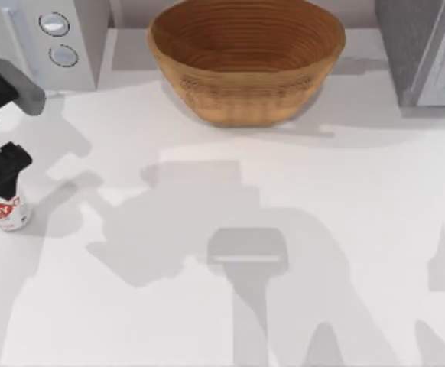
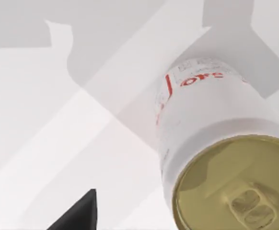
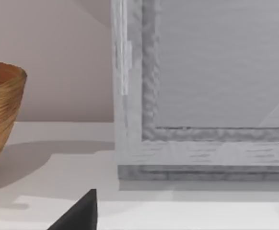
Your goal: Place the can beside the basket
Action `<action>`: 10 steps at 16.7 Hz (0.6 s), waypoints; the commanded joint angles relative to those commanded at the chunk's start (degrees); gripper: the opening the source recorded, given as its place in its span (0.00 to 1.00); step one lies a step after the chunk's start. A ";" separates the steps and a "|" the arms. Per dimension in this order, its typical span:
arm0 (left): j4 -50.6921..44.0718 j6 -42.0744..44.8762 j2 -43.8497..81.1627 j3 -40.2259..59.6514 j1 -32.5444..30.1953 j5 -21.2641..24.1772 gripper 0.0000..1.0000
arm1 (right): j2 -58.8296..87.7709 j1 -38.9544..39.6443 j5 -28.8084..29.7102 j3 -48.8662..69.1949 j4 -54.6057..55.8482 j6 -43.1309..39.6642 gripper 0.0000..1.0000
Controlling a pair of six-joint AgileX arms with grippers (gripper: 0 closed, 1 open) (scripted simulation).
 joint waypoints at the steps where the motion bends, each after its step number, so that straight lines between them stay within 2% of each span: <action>1: 1.94 0.00 0.42 -1.37 0.02 0.00 1.00 | 0.00 0.00 0.00 0.00 0.00 0.00 1.00; 5: 9.71 0.09 2.30 -6.91 0.08 0.01 1.00 | 0.00 0.00 0.00 0.00 0.00 0.00 1.00; 9: 10.33 0.10 2.51 -7.48 0.09 0.01 1.00 | 0.00 0.00 0.00 0.00 0.00 0.00 1.00; 10: 10.33 0.10 2.51 -7.48 0.09 0.01 0.92 | 0.00 0.00 0.00 0.00 0.00 0.00 1.00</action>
